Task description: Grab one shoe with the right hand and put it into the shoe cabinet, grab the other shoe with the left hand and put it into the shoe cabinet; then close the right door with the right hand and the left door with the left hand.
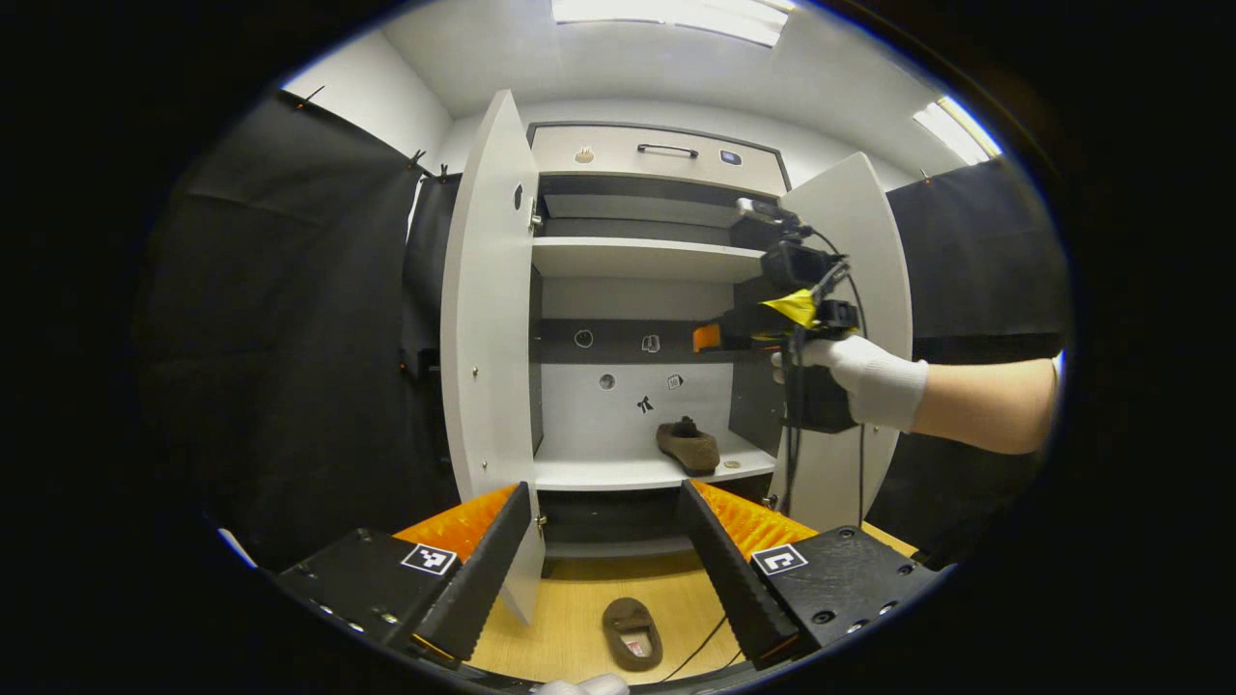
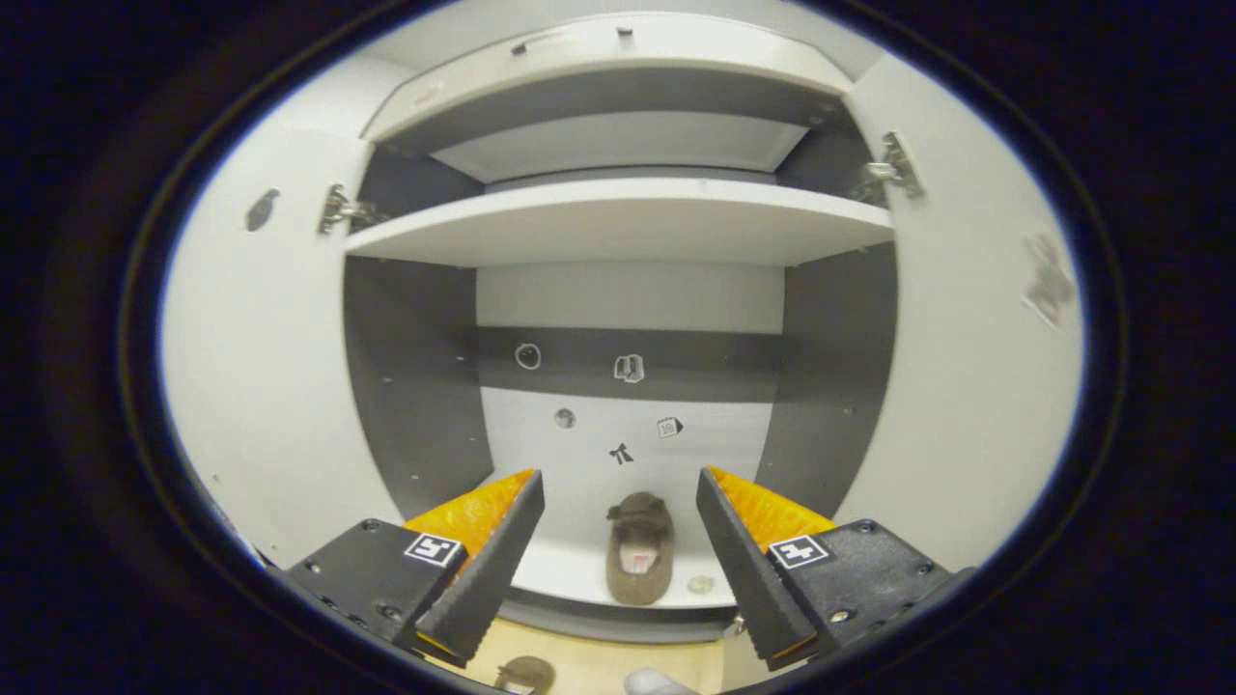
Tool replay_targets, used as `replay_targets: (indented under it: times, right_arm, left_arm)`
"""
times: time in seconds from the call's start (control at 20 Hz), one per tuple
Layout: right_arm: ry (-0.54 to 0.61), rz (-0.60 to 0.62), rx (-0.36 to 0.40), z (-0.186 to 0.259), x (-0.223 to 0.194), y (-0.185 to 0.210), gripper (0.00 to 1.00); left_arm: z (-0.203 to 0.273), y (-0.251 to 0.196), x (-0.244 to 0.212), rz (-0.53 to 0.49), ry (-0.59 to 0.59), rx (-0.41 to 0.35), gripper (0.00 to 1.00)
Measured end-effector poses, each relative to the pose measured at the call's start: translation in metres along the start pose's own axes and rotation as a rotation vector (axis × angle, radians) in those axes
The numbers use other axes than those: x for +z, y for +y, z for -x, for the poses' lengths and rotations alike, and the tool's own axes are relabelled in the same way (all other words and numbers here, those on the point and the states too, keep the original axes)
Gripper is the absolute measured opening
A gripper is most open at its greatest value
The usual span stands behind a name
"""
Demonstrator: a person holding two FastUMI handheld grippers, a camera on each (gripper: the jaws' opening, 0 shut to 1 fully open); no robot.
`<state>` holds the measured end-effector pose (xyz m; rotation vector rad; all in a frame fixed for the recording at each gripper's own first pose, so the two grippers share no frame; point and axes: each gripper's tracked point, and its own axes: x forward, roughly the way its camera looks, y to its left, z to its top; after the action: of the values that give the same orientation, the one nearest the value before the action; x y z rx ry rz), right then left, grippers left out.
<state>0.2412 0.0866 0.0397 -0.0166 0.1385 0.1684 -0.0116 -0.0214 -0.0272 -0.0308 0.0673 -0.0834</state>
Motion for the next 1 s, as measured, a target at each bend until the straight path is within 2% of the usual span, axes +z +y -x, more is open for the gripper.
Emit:
replay_targets:
  times: [0.25, 0.4, 0.5, 0.65, 0.75, 1.0]
  right_arm:
    - [-0.073, 0.052, -0.063, 0.121, -0.069, -0.034, 0.98]
    - [-0.067, 0.054, -0.158, 0.186, -0.101, -0.069, 1.00]
    - [-0.023, 0.043, -0.205, 0.211, -0.120, -0.083, 1.00]
    - [0.062, 0.072, -0.253, 0.234, -0.144, -0.098, 1.00]
    - [0.114, 0.068, -0.249, 0.240, -0.156, -0.098, 1.00]
    - [0.162, 0.090, -0.258, 0.233, -0.166, -0.107, 1.00]
  left_arm:
    - [-0.012, -0.002, -0.059, -0.035, 0.058, -0.023, 0.95]
    - [-0.020, -0.010, -0.127, -0.079, 0.123, -0.054, 0.95]
    - [-0.031, -0.017, -0.189, -0.095, 0.199, -0.089, 0.95]
    - [-0.044, -0.021, -0.274, -0.062, 0.333, -0.113, 0.96]
    - [-0.050, -0.023, -0.327, -0.038, 0.435, -0.093, 0.97]
    - [-0.074, -0.008, -0.391, -0.001, 0.604, -0.066, 0.97]
